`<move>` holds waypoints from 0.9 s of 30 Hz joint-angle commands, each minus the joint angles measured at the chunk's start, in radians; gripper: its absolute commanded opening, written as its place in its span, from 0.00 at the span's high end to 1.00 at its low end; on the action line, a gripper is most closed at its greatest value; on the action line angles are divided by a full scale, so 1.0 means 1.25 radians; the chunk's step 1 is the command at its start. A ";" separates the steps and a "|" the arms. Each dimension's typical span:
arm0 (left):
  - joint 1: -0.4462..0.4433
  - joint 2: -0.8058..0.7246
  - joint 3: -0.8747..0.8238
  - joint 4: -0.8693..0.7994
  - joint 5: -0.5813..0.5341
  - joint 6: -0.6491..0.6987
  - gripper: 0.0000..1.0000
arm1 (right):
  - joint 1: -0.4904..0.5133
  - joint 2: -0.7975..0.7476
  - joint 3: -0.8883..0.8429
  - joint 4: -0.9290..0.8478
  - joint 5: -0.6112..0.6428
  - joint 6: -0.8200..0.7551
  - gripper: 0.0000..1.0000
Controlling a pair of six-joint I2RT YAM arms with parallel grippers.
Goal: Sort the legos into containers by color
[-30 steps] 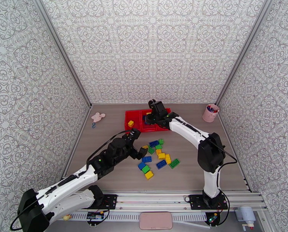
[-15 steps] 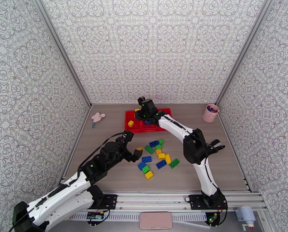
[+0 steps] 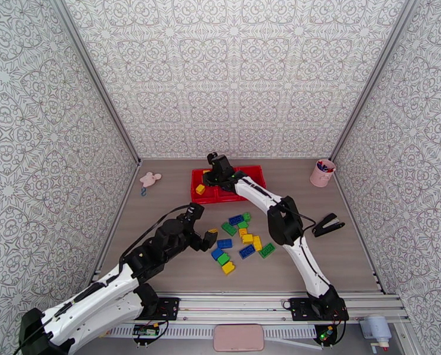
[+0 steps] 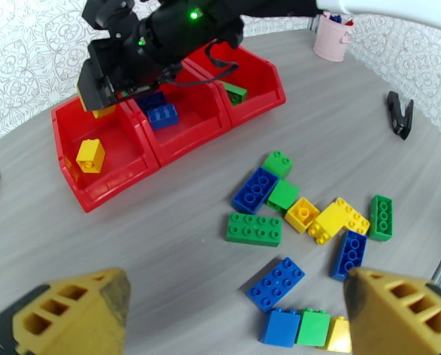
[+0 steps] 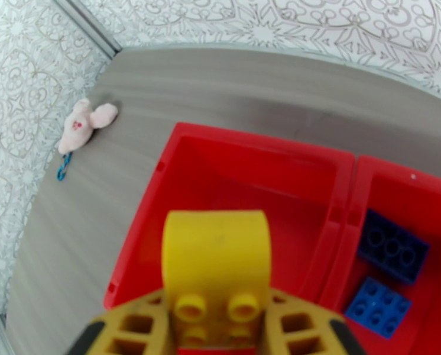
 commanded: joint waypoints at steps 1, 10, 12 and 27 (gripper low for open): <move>-0.005 0.014 0.016 0.023 -0.001 0.018 0.00 | 0.004 0.010 0.032 -0.031 0.020 -0.021 0.71; -0.026 0.009 -0.001 0.038 -0.017 0.009 0.00 | 0.001 0.018 0.045 -0.041 0.029 -0.028 0.71; -0.026 0.005 -0.001 0.021 -0.019 0.014 0.00 | 0.001 0.021 0.053 -0.042 0.031 -0.030 0.70; -0.034 -0.009 0.013 -0.035 -0.019 0.017 0.00 | -0.001 0.034 0.117 -0.065 0.043 -0.036 0.46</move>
